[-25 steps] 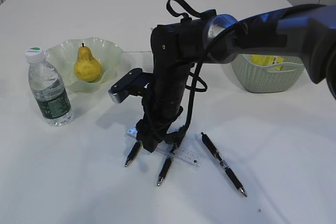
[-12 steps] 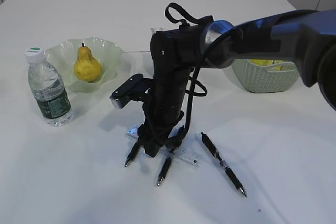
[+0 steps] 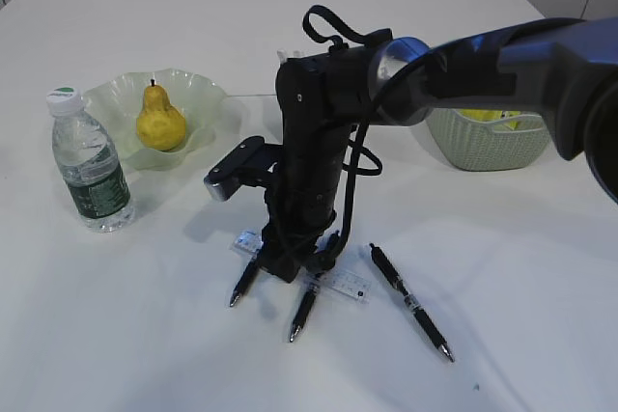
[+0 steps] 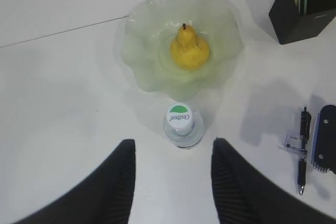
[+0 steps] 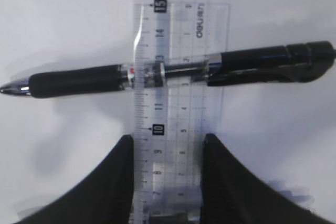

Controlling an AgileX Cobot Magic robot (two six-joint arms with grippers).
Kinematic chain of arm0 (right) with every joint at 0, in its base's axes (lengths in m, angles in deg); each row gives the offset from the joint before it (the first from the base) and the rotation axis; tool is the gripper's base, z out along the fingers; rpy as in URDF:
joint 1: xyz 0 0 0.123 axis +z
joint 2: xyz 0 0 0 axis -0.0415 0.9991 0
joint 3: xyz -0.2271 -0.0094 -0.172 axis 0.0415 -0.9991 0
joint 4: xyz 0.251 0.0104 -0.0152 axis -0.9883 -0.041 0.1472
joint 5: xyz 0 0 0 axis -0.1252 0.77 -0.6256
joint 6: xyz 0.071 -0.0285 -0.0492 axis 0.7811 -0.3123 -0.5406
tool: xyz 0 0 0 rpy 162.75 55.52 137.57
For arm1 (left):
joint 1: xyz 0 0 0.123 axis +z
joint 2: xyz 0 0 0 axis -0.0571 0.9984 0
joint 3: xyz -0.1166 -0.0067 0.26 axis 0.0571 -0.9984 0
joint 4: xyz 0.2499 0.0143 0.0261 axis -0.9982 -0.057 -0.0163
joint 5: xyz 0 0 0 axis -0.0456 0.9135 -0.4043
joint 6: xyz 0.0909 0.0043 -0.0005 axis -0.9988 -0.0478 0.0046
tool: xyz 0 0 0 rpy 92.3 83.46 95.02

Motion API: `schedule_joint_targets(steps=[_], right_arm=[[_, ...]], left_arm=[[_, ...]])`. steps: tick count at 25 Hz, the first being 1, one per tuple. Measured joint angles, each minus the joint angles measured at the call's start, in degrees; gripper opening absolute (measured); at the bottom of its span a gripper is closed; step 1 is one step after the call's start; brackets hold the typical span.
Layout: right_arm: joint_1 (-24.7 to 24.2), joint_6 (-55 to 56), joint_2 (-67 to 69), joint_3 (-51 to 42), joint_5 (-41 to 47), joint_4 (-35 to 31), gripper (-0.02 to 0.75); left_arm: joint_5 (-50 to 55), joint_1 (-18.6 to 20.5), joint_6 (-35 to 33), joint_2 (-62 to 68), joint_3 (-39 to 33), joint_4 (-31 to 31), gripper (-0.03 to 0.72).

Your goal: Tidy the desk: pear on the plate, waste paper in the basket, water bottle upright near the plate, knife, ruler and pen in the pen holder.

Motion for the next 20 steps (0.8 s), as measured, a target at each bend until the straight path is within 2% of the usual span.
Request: schedule_joint_targets(steps=[6, 14, 20], right_arm=[[0.0, 0.0, 0.0, 0.3, 0.6, 0.1, 0.285], [0.0, 0.7, 0.2, 6.0, 9.5, -1.0, 0.283], [0.0, 1.3, 0.3, 9.7, 11.4, -1.5, 0.283]], left_arm=[[0.0, 0.0, 0.0, 0.0, 0.0, 0.0, 0.331], [0.0, 0.0, 0.0, 0.0, 0.0, 0.0, 0.331], [0.0, 0.0, 0.0, 0.0, 0.0, 0.0, 0.331]])
